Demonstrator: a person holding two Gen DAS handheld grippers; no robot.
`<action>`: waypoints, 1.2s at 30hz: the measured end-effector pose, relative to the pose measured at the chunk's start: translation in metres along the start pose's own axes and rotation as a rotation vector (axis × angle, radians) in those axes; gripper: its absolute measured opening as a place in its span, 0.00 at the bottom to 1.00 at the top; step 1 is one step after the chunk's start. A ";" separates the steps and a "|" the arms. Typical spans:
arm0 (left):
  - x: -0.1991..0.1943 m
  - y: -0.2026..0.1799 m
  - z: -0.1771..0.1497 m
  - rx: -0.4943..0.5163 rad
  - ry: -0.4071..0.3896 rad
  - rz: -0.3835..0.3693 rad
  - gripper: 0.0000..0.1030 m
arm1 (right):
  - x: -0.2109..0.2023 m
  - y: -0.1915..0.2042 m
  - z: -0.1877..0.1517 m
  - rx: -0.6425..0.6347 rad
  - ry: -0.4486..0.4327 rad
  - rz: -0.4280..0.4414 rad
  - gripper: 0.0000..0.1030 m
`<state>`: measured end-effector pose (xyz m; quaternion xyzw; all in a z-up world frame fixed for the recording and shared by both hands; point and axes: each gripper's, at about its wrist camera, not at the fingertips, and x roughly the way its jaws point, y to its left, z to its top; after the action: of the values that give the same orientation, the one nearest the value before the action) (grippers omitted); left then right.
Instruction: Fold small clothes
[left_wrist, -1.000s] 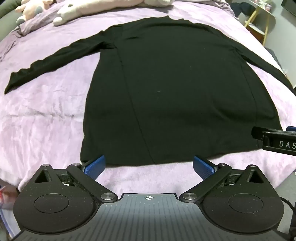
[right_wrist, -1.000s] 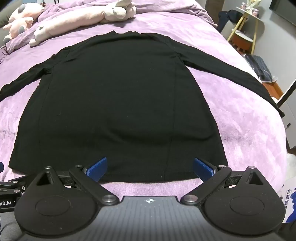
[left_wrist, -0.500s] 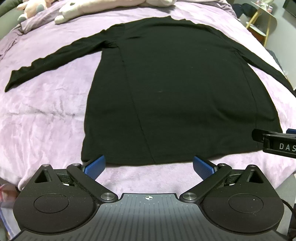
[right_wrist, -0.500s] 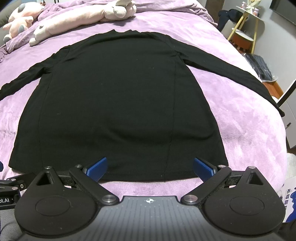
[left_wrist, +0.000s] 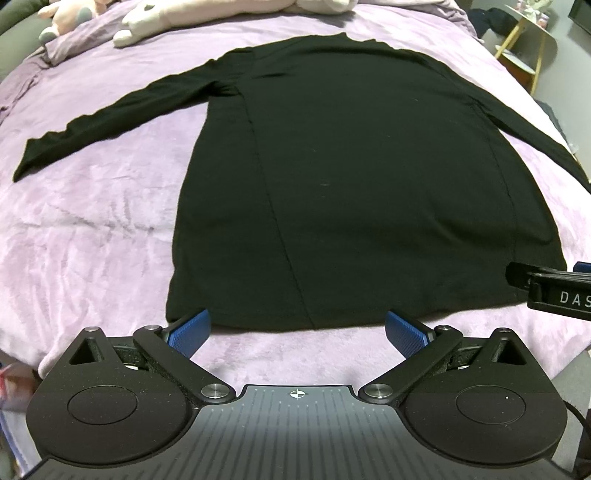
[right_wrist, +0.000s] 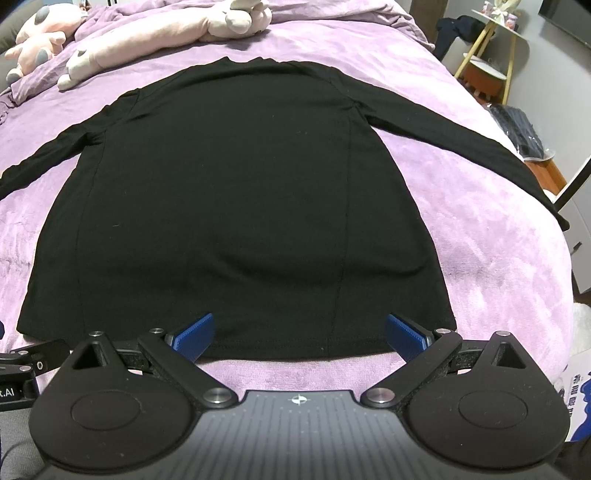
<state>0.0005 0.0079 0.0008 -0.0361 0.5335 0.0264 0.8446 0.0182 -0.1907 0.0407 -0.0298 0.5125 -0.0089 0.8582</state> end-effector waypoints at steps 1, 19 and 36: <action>0.000 0.000 0.000 0.000 0.000 0.000 1.00 | 0.000 0.000 0.000 0.000 0.000 0.000 0.96; 0.000 0.000 -0.001 0.000 0.001 0.000 1.00 | 0.003 -0.002 -0.001 0.003 0.005 0.005 0.96; -0.001 0.002 0.001 -0.002 0.005 0.000 1.00 | 0.005 -0.001 -0.003 0.002 0.008 0.006 0.96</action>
<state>0.0007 0.0098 0.0017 -0.0372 0.5355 0.0267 0.8433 0.0179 -0.1925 0.0354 -0.0272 0.5161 -0.0072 0.8561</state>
